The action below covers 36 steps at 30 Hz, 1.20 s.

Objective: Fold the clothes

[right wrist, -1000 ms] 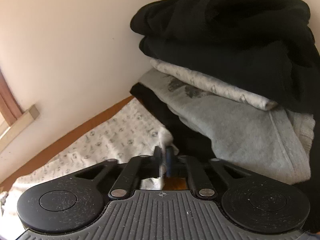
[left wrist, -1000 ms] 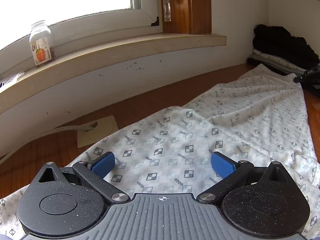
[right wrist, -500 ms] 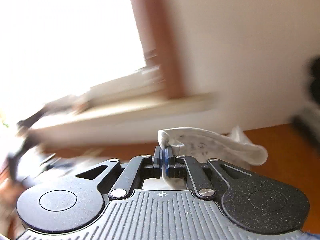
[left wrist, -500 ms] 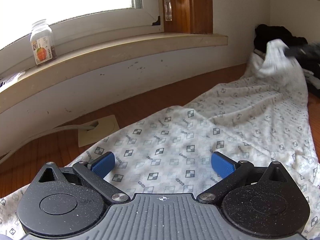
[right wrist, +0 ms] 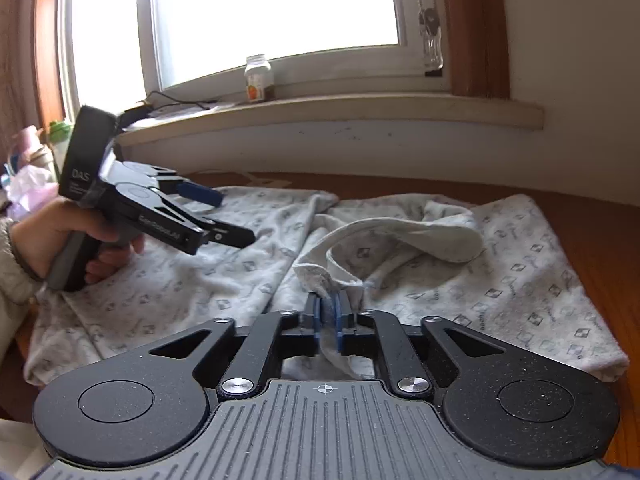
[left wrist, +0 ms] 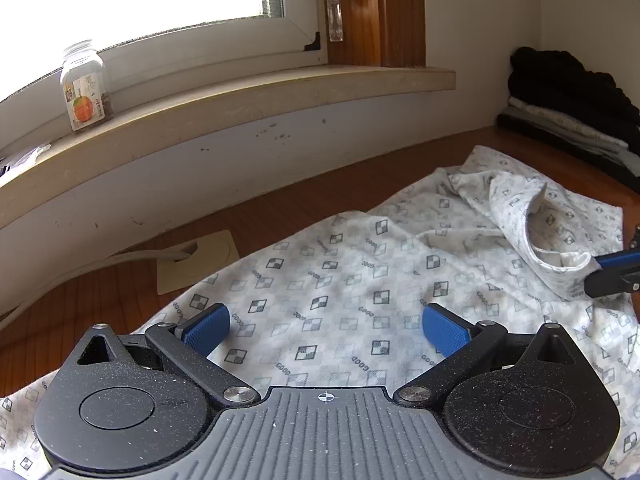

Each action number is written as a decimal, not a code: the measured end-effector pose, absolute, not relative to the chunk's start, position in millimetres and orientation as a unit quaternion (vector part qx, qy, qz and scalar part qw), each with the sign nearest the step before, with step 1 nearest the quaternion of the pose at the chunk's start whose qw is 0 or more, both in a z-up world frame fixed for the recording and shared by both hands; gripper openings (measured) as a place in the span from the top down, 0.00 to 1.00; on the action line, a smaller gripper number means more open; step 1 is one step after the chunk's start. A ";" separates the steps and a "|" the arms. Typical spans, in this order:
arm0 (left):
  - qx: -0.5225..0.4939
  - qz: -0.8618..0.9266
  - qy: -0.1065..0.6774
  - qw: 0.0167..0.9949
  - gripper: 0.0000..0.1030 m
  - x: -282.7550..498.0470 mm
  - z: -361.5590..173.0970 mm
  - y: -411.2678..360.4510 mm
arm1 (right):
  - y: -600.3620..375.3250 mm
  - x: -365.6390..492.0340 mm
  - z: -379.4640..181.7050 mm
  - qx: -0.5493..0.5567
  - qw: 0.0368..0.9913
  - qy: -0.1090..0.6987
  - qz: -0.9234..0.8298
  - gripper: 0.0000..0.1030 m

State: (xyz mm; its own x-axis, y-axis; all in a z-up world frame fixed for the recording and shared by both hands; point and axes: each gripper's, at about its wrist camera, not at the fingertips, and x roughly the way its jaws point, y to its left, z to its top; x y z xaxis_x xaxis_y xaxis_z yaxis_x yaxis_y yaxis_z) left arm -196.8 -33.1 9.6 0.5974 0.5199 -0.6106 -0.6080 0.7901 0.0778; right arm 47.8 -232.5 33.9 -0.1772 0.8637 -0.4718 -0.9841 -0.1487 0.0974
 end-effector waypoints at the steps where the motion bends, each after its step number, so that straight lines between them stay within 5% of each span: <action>1: -0.069 0.316 0.319 0.891 0.01 -196.3 9.6 -33.3 | -231.4 45.7 34.1 -0.158 0.623 0.191 0.742 0.76; 4: -0.068 0.316 0.320 0.890 0.01 -195.8 9.7 -33.2 | -228.7 34.3 33.3 -0.197 0.622 0.167 0.739 0.59; 17: -0.067 0.316 0.322 0.890 0.01 -195.6 8.6 -32.4 | -218.5 36.9 33.7 -0.193 0.623 0.182 0.736 0.59; 18: -0.067 0.316 0.322 0.890 0.01 -195.7 8.6 -32.4 | -217.8 33.3 33.6 -0.198 0.621 0.176 0.737 0.63; 19: -0.067 0.316 0.321 0.890 0.01 -195.9 8.5 -32.5 | -217.2 29.7 33.4 -0.203 0.620 0.170 0.739 0.82; 20: -0.067 0.316 0.321 0.890 0.01 -195.8 8.6 -32.5 | -216.8 27.2 33.0 -0.206 0.615 0.167 0.742 0.88; 25: -0.061 0.316 0.329 0.888 0.00 -192.3 8.4 -34.1 | -218.2 27.8 31.1 -0.198 0.613 0.169 0.746 0.89; 27: -0.042 0.322 0.322 0.889 0.07 -188.6 12.7 -38.5 | -219.0 30.5 30.8 -0.190 0.611 0.174 0.748 0.89; 29: -0.037 0.325 0.303 0.895 0.28 -180.7 25.9 -42.0 | -220.5 32.5 31.1 -0.181 0.612 0.177 0.749 0.89; 34: -0.077 0.248 0.265 0.929 0.45 -131.9 64.9 -56.1 | -225.8 38.3 32.1 -0.154 0.621 0.179 0.748 0.89; 36: -0.072 0.214 0.279 0.933 0.44 -100.9 71.0 -66.4 | -227.3 40.3 32.3 -0.145 0.623 0.180 0.747 0.89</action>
